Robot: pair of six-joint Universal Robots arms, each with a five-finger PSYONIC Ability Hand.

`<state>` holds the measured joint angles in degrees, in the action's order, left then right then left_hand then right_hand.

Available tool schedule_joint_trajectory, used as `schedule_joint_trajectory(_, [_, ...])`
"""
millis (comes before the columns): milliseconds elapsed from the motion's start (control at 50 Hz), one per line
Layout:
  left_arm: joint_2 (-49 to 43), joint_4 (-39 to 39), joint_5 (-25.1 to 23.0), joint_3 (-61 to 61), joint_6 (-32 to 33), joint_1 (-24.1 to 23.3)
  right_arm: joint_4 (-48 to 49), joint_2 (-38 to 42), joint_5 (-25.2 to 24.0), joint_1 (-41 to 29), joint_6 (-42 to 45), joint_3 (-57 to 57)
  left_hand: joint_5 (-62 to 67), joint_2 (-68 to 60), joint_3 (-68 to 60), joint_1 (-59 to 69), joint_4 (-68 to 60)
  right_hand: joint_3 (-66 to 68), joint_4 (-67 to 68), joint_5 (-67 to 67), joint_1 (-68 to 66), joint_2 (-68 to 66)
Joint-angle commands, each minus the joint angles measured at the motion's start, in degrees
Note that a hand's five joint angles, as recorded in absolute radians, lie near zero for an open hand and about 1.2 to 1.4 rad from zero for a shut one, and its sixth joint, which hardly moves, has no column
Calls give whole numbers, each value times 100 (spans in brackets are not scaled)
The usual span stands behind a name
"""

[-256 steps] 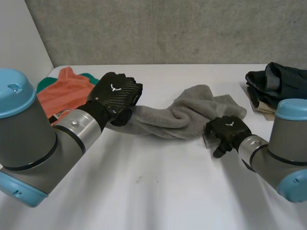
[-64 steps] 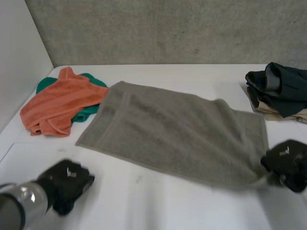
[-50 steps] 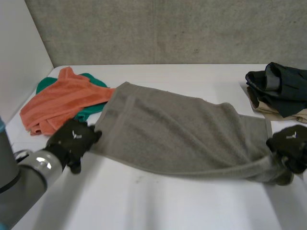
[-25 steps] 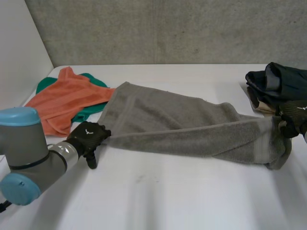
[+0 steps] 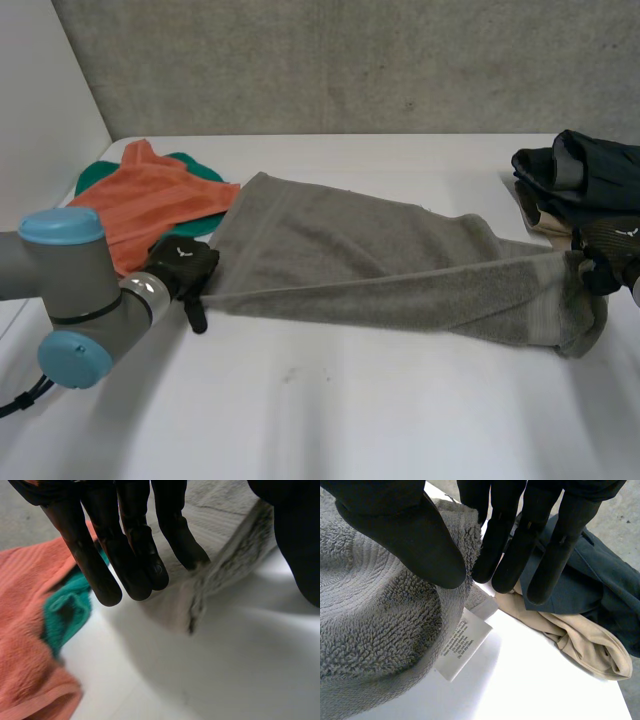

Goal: Fold the laundry.

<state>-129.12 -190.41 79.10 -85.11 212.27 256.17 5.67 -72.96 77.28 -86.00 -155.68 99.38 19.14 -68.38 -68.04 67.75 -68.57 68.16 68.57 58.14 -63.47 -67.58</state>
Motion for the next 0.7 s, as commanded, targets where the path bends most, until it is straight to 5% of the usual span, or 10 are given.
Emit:
schedule_joint_trajectory(20, [668,-76,466,-348,-28,-41,-206,-306,-20,-4,169,72,5086,-1162,-1196,1225,-1143,1184,1143,1186,-1653,-1242])
schedule_joint_trajectory(100, [845,-260,63,-506,-2,-41,-382,-394,-73,-4,249,90,4722,-798,-831,861,-779,1184,1143,1186,-1653,-1242])
schedule_joint_trajectory(160, [810,-296,-245,-480,-1,11,-426,-386,-117,-22,249,108,1534,2391,2357,-2328,2410,1184,1143,1186,-1653,-1242])
schedule_joint_trajectory(400, [458,-260,-343,-374,7,-41,-426,-351,-135,-13,275,231,1338,2587,2553,-2524,2606,1184,1143,1186,-1653,-1242])
schedule_joint_trajectory(500, [432,-260,-343,-401,7,-32,-426,-351,-135,-13,275,231,2040,1884,1851,-1822,1904,1184,1143,1186,-1653,-1242])
schedule_joint_trajectory(560, [353,-278,-325,-410,7,-24,-426,-351,-135,-13,275,239,5081,-1157,-1190,1219,-1137,1184,1143,1186,-1653,-1242])
schedule_joint_trajectory(700, [693,325,-19,-628,165,-50,-575,-456,-248,-22,380,248,5086,-1162,-1196,1225,-1143,1184,1143,1186,-1653,-1242])
